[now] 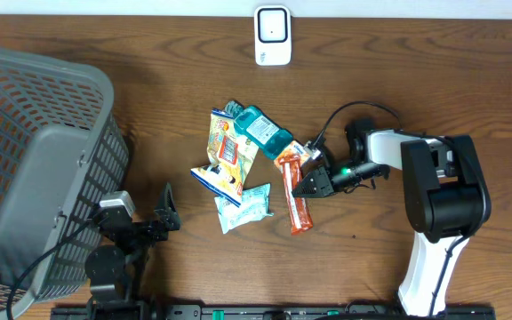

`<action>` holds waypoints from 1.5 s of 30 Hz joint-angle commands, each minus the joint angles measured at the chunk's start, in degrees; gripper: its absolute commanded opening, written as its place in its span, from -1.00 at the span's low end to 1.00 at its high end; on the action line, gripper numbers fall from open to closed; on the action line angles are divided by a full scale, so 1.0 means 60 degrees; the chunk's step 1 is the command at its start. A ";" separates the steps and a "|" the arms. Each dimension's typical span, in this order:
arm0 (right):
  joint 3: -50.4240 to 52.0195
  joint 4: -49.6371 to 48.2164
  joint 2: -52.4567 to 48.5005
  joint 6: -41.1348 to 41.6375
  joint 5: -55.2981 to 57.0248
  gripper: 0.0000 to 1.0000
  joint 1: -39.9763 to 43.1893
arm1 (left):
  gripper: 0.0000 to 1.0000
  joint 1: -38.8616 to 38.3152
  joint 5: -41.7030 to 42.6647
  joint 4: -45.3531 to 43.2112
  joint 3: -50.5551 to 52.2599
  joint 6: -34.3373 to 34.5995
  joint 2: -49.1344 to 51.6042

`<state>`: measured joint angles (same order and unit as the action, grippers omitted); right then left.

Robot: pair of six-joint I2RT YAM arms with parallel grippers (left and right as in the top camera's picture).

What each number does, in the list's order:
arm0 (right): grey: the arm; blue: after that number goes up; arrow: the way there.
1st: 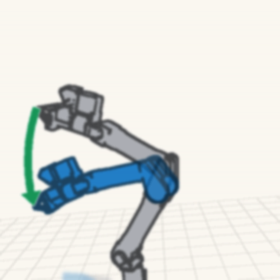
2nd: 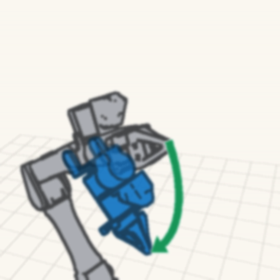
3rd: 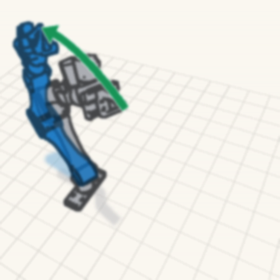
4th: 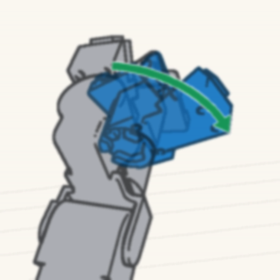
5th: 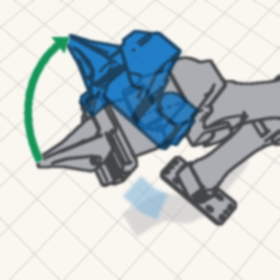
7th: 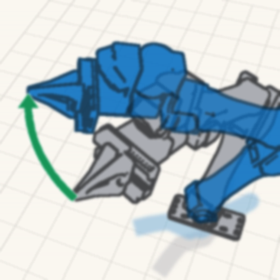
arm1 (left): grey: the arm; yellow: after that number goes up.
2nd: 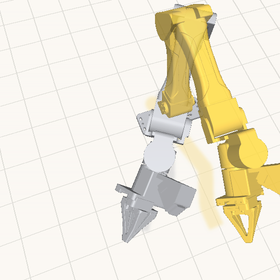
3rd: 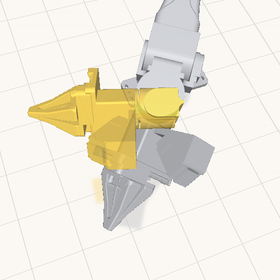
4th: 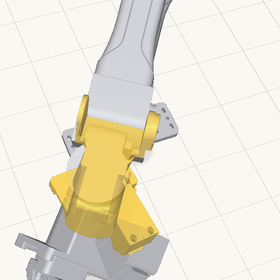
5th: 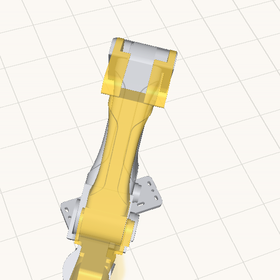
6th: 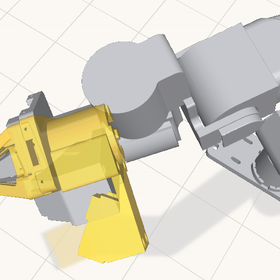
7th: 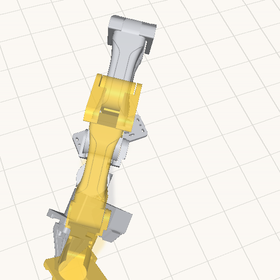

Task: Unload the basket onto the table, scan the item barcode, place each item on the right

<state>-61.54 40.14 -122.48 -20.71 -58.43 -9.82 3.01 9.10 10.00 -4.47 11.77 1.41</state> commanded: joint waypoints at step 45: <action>-0.1169 0.9570 0.2167 -1.0131 -0.3024 -0.97 0.0495 | 1.00 0.0022 0.0157 0.0244 0.0146 -0.0018 0.0004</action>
<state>-67.81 97.25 -110.67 -74.48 -74.46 -6.81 3.01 9.13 10.00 -4.47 11.77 1.41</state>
